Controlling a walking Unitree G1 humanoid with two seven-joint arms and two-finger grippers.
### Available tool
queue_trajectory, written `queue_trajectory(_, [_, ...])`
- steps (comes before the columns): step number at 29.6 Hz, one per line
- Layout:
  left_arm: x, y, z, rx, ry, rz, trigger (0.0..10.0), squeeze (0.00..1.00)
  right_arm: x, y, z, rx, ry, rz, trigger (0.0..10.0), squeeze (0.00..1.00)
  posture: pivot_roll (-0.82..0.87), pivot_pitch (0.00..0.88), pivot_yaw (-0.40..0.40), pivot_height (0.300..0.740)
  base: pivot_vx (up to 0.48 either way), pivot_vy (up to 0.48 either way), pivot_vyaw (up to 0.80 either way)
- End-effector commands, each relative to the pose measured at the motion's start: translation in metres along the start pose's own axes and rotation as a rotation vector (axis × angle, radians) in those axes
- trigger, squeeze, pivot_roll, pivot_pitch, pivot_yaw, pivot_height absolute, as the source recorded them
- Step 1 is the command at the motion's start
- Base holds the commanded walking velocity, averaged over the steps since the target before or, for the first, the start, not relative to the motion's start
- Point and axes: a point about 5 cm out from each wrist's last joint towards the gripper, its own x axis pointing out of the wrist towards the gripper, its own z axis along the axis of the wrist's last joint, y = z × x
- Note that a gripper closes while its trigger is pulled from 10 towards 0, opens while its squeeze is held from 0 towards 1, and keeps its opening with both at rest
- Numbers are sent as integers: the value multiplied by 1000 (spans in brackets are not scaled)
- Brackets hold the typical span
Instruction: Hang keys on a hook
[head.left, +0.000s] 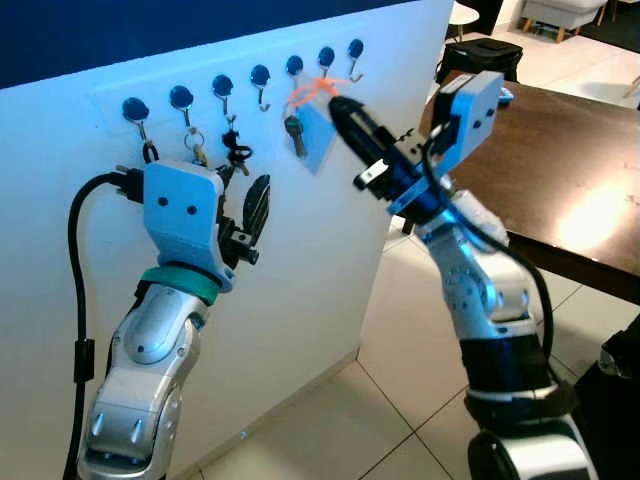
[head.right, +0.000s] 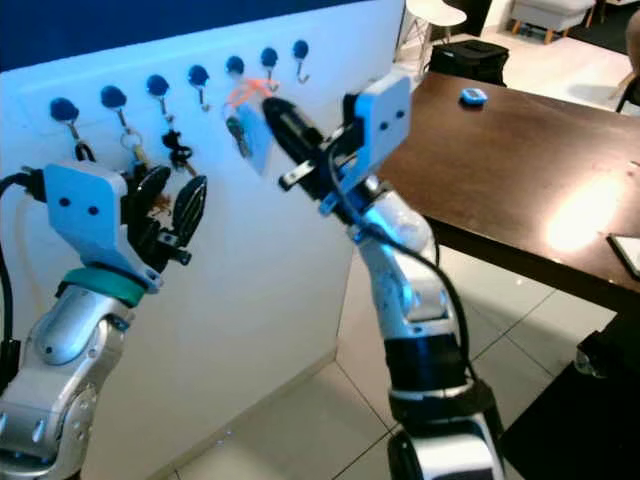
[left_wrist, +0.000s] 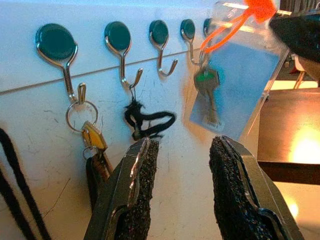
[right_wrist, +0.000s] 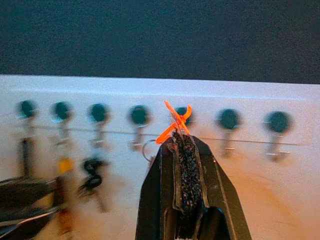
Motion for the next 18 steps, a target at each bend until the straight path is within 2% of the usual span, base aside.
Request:
queue_trajectory(1, [0, -1, -3, 3, 22, -1, 10000, 0, 1, -2, 0, 6, -6, -5, 10000, 0, -50, 9, 77, 740, 0, 0, 0])
queue_trajectory(5, [-1, -1, -4, 3, 24, -1, 10000, 0, 3, -1, 0, 14, 2, 23, 10000, 0, -50, 9, 77, 740, 0, 0, 0])
queue_trajectory(8, [0, -1, -3, 1, 22, 1, 10000, 0, 10, 8, 0, 26, 10, 120, 10000, 0, -48, 12, 75, 740, 0, 0, 0])
queue_trajectory(18, [-2, -1, -3, 4, 25, 7, 10000, 0, 10, 26, -5, 26, 29, 233, 10000, 0, -39, 17, 69, 740, 0, 0, 0])
